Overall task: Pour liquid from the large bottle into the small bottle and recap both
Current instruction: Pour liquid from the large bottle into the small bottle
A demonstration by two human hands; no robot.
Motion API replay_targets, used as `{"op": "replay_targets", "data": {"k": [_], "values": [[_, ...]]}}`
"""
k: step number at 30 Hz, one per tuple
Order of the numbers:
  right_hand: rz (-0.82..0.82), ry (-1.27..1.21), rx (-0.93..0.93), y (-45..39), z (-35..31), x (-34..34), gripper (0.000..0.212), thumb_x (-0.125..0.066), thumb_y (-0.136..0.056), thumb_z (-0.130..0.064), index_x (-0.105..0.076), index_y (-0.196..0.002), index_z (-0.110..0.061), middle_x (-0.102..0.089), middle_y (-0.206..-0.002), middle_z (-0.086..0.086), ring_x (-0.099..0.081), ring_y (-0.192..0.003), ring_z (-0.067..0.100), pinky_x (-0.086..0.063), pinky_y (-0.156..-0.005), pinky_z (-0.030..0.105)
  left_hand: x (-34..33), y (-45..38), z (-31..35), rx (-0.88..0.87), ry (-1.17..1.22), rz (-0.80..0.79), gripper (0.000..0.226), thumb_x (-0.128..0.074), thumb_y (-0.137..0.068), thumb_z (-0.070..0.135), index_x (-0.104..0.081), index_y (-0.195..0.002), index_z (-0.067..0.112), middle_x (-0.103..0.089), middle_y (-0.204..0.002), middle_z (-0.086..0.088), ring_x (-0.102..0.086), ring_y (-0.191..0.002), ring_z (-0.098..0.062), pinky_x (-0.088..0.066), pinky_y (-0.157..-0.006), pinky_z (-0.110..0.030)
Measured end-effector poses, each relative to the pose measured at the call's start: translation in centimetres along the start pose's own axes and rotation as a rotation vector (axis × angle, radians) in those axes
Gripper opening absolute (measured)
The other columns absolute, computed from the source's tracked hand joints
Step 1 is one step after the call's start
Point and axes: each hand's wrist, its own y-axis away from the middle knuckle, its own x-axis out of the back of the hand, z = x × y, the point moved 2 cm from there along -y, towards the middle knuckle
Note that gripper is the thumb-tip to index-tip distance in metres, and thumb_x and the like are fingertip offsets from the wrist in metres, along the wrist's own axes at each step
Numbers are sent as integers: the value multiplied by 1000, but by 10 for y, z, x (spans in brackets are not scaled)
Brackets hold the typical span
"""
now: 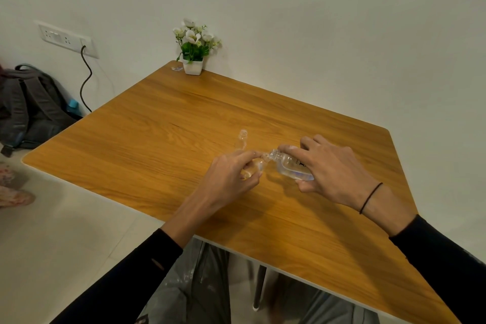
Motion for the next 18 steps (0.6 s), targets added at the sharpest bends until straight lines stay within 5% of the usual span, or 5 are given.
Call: {"op": "replay_targets", "data": {"k": [18], "values": [[-5,18,5,2,0,5,84,-73,-84,-60,-31,-155,-44,-50,-109,-9,-36,-89,9,-17,-51,20,2,-2,3,27,-1,-13,42,-77,-94,27,-71,-135,23,-76,-103,4,-71,-89,-12,-66,-73,-40]]}}
